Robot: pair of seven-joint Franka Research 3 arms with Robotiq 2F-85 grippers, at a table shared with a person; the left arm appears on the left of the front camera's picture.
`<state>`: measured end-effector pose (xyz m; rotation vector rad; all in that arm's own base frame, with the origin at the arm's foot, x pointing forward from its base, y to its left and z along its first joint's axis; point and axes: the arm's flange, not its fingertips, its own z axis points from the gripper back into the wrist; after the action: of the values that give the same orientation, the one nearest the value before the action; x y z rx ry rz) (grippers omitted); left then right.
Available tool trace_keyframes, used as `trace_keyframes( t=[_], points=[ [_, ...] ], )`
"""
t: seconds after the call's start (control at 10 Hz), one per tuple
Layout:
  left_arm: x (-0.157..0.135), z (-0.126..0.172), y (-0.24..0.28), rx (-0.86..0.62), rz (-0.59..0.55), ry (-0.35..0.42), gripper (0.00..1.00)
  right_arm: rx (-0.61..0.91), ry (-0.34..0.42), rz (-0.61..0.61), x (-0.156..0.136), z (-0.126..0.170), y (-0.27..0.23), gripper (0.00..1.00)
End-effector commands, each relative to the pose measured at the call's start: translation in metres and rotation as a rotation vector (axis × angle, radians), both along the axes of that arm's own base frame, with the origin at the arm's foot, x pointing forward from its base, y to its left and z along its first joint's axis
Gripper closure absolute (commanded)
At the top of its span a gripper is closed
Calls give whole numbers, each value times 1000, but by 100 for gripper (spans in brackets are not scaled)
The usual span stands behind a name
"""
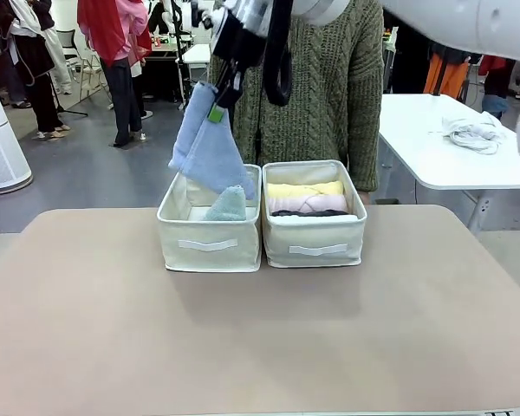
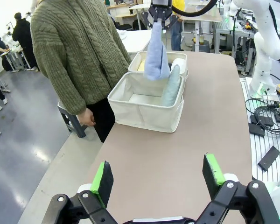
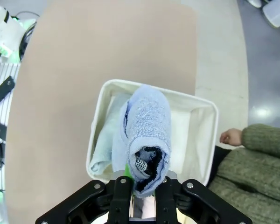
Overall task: Sort the towels based on their folding style.
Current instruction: Pick up another triangle-folded towel from the table and place it in the left Fabric basket.
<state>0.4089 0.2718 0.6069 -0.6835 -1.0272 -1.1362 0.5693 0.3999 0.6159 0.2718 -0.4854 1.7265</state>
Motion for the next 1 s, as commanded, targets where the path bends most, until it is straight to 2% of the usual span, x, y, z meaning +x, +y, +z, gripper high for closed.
trace_keyframes(
  t=[0.0, 0.5, 0.9],
  points=[
    [-2, 1, 0, -1, 1, -3, 0, -14, -24, 17, 14, 4, 20, 83],
    [-2, 1, 0, -1, 1, -3, 0, -114, -54, 1, 22, -27, 34, 83],
    [-2, 1, 0, -1, 1, -3, 0, -162, -70, -15, 29, -37, 39, 83]
  ],
)
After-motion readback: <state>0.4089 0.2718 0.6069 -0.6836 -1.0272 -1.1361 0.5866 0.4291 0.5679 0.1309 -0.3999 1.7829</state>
